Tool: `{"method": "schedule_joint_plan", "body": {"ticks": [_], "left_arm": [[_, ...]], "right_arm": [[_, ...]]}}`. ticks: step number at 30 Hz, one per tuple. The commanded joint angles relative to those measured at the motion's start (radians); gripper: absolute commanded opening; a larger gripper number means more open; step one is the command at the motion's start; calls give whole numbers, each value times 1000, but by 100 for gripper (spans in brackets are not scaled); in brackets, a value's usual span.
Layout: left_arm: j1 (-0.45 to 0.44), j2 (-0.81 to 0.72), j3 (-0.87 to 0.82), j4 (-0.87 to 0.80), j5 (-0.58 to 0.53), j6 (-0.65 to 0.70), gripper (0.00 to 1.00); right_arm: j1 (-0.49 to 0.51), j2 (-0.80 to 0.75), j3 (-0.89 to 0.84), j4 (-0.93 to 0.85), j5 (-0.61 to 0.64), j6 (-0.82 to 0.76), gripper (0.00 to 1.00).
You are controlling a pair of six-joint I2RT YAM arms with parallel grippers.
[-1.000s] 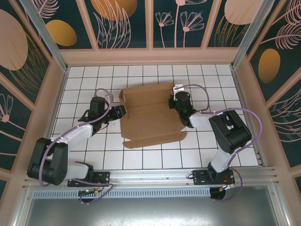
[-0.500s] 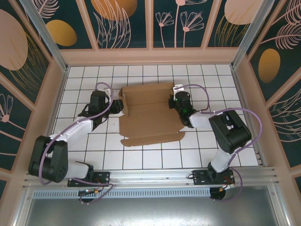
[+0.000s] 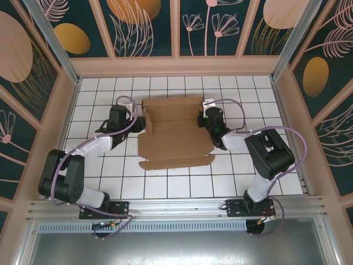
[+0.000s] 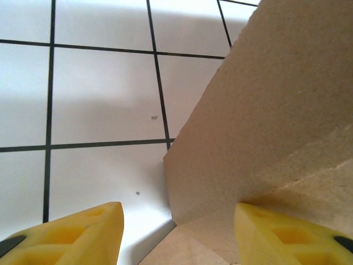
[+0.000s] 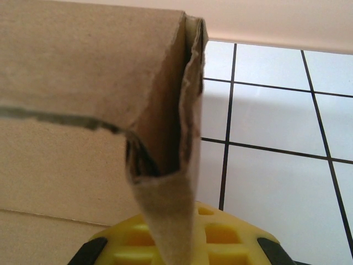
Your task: Fold the paper box
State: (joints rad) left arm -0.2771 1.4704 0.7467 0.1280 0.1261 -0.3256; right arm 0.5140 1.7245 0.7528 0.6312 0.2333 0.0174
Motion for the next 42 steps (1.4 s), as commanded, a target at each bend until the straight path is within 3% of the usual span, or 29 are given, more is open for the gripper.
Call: {"method": "schedule_joint_plan", "body": {"ticks": [1,12,21,33,37,42], "left_arm": [[-8,22,29,59,36,46,56],[-34,80,43,170,-45,132,66],[-38,76,16,238,34,216,73],[-38,180,123,202,9,247,77],[-38,220,163,148,-18,213,71],[-38,224,154,148,-119,198,52]], "right_arm": [[8,32,11,-46,-55,11,8],[12,31,10,-51,-70,3,8],[15,25,12,-61,-70,-7,8],[15,30,17,-61,-93,-14,8],[15,33,18,-64,-98,-14,8],[15,34,18,-62,-94,-13,8]]}}
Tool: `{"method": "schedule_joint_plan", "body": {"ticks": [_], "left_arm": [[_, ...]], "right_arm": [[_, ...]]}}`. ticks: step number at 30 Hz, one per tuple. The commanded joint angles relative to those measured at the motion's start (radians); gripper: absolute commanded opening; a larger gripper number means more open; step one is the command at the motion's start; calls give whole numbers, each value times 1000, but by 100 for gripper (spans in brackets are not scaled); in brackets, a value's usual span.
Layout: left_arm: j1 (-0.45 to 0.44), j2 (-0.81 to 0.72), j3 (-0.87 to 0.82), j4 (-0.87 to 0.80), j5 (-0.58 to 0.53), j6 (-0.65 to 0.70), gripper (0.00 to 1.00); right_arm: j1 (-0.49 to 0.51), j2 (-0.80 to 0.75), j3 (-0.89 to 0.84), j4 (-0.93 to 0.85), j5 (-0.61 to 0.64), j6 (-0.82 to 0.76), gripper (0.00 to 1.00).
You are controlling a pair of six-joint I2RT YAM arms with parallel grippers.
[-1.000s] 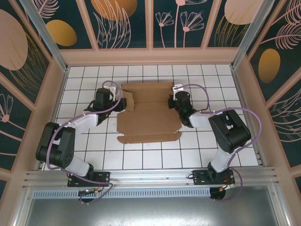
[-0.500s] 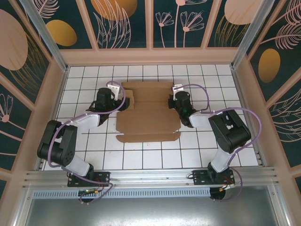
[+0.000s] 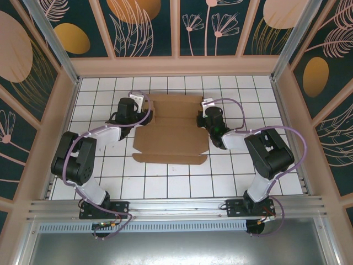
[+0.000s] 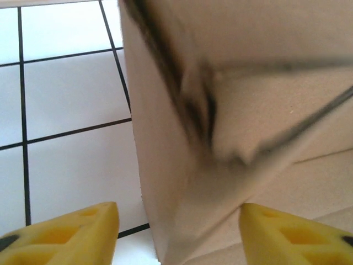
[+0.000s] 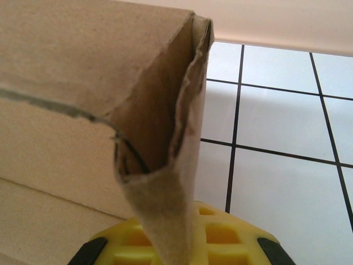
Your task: Fold the paper box
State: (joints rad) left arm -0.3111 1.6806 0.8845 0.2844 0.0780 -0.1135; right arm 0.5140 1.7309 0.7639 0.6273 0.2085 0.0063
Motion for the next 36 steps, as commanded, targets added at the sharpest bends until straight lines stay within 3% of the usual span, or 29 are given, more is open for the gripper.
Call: {"method": "schedule_joint_plan", "body": {"ticks": [1,9,25,32,36], "left_arm": [[-4,14,17,-9,-82,-19,48],[-11,10,12,2,-203,-60,26],[-90,96,51,-72,-555,-198,13],[-108,147,112,-122,-583,-247,14],[-108,112,51,-37,-513,-253,29]], "right_arm": [[16,28,7,-57,-69,-2,8],[26,14,-1,-49,-51,0,7],[82,-17,-14,-37,141,17,3],[92,-19,-12,-41,178,24,3],[86,-15,-14,-37,168,20,3]]}}
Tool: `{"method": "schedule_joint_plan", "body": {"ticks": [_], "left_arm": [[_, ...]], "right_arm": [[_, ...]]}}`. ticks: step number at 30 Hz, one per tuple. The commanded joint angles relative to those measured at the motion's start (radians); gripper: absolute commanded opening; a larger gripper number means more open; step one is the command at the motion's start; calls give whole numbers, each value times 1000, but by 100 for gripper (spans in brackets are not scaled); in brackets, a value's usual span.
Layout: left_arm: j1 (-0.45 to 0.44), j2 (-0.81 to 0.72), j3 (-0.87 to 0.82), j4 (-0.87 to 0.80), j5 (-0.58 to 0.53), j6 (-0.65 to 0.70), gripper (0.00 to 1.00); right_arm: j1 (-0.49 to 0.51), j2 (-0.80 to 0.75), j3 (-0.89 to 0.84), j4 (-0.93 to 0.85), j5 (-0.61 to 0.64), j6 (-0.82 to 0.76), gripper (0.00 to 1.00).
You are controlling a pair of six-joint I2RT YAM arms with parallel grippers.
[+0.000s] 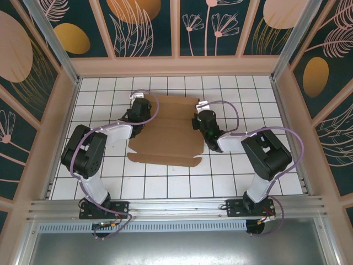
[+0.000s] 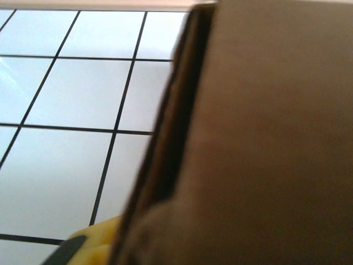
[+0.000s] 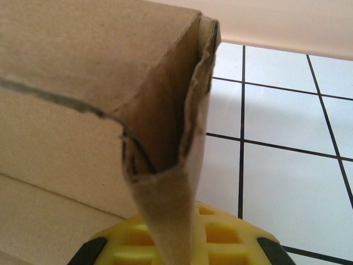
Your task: Fold the paper box
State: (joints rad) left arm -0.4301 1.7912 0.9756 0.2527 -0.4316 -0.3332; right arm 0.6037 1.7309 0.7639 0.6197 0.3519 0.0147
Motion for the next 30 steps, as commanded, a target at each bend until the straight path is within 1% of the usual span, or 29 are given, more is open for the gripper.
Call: {"method": "schedule_joint_plan", "body": {"ticks": [1,3,5,6,8,11,14,16,20,25,28,30], "left_arm": [[11,-12,-62,24,20,-30,35],[12,-45,-105,77,64,-26,43],[13,-71,-149,127,99,-27,51],[13,-100,-170,149,113,-26,54],[13,-135,-211,196,139,-37,61],[13,-195,-268,259,165,-47,67],[13,-266,-325,310,187,-53,74],[13,-308,-357,342,204,-62,76],[13,-410,-445,447,250,-76,77],[17,-540,-522,553,252,-97,79],[56,-554,-492,570,323,-136,78],[103,-530,-457,561,368,-185,78]], "right_arm": [[-8,-16,-14,-29,21,12,4],[-19,-19,-18,-31,14,16,6],[-27,-27,-25,-26,0,18,14],[-30,-31,-29,-20,-9,16,19],[-29,-48,-40,-4,-32,10,31],[-30,-81,-55,17,-59,5,47],[-29,-135,-96,78,-77,7,64],[-30,-160,-117,113,-97,10,71],[-30,-219,-178,189,-153,4,79],[-33,-336,-312,368,-245,0,83],[-51,-381,-324,397,-310,41,84],[-103,-383,-298,383,-332,110,85]]}}
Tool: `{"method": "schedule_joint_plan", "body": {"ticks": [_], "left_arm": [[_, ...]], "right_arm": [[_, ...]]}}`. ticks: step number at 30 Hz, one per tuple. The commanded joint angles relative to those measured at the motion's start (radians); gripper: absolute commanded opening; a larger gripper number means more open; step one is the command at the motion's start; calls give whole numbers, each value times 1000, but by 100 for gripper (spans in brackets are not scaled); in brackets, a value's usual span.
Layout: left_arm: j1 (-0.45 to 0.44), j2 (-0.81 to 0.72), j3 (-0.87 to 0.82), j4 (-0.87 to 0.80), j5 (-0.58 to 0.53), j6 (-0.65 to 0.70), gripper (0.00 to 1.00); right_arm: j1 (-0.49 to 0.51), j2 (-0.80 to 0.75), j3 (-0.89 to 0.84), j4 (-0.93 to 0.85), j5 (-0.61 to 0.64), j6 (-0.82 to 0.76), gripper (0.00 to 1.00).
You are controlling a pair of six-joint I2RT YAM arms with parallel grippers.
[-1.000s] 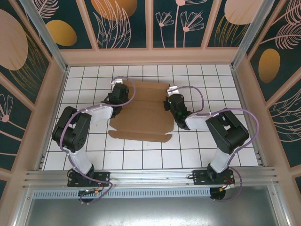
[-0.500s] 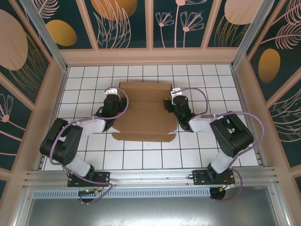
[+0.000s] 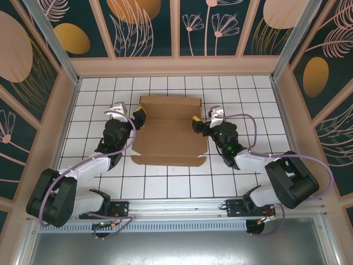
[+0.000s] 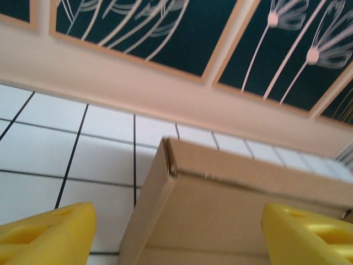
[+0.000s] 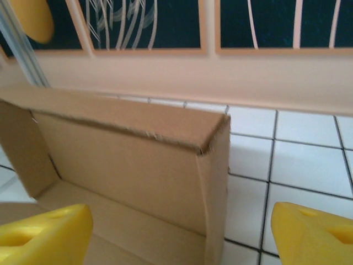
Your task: Fold the paper box
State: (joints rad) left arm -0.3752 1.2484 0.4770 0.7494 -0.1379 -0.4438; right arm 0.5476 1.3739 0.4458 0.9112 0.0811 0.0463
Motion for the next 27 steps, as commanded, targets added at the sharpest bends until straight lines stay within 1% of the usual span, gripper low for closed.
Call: {"method": "schedule_joint_plan", "body": {"ticks": [1,2,4,8,11,17,22,27], "left_arm": [[77,34,59,67,101,-105,78],[101,64,87,53,135,-125,79],[119,115,139,28,178,-130,79],[123,201,206,27,248,-145,78],[123,248,233,35,282,-157,78],[130,318,233,37,272,-182,75],[130,369,194,74,288,-218,67],[131,397,165,41,255,-227,59]], "right_arm": [[-69,-19,38,81,-95,118,85],[-89,-9,62,63,-117,155,85],[-110,15,115,16,-160,188,85],[-110,81,211,-84,-181,196,84],[-112,122,250,-130,-187,193,82],[-114,174,280,-175,-170,185,76],[-122,204,270,-197,-142,187,71],[-124,215,252,-206,-137,187,67]]}}
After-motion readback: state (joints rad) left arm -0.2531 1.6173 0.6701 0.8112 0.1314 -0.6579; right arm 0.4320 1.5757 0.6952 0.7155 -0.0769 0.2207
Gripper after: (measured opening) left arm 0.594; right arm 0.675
